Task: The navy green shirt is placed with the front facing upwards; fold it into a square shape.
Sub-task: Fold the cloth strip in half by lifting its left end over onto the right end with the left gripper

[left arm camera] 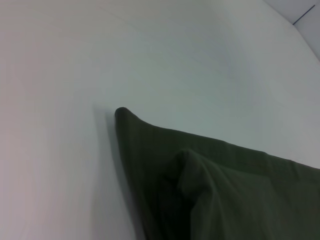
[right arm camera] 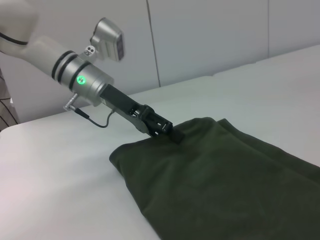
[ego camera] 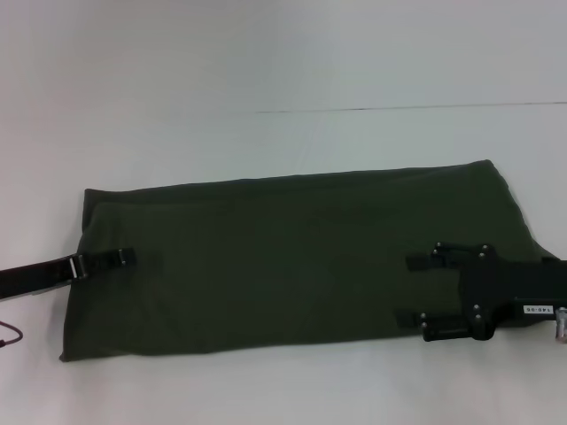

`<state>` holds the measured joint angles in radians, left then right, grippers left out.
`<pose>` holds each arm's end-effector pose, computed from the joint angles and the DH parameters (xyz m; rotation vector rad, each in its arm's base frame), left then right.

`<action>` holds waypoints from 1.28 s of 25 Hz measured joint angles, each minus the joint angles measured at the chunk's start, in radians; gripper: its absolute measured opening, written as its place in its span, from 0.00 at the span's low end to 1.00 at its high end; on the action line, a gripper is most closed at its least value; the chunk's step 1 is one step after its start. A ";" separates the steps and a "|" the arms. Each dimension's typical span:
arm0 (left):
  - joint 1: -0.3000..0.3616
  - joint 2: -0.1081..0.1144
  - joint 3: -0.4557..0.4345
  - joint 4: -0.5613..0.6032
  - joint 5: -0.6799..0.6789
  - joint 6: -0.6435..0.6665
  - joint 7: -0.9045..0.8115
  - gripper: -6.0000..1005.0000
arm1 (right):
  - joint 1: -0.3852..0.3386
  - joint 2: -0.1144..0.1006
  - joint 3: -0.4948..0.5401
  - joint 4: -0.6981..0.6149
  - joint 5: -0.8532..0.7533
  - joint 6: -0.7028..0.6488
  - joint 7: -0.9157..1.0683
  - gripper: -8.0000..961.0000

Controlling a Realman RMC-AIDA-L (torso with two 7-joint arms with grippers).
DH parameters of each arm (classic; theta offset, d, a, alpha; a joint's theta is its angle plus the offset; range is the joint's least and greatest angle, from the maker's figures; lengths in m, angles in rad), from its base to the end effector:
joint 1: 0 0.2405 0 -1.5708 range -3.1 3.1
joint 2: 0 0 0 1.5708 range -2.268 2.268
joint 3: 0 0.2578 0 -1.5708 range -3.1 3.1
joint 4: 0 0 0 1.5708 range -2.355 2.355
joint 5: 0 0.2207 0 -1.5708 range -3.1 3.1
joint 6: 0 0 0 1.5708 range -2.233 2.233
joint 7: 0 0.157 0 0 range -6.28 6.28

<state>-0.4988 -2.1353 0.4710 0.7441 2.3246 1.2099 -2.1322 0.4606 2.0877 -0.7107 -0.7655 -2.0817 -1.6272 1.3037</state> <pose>-0.3468 0.3560 0.0015 -2.0019 -1.6394 -0.4999 0.2797 0.3211 -0.0059 -2.8116 0.4759 0.5622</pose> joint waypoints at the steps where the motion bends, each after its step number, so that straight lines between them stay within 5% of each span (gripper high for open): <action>1: 0.000 0.000 0.000 0.002 0.000 -0.002 0.000 0.88 | 0.000 0.000 0.000 0.000 0.000 0.001 0.002 0.93; 32: 0.013 -0.001 0.035 0.024 0.000 -0.018 0.004 0.88 | 0.004 0.000 -0.001 0.000 -0.001 0.006 0.008 0.92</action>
<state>-0.4862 -2.1367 0.5062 0.7679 2.3250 1.1917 -2.1286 0.4648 2.0877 -0.7116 -0.7654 -2.0831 -1.6213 1.3115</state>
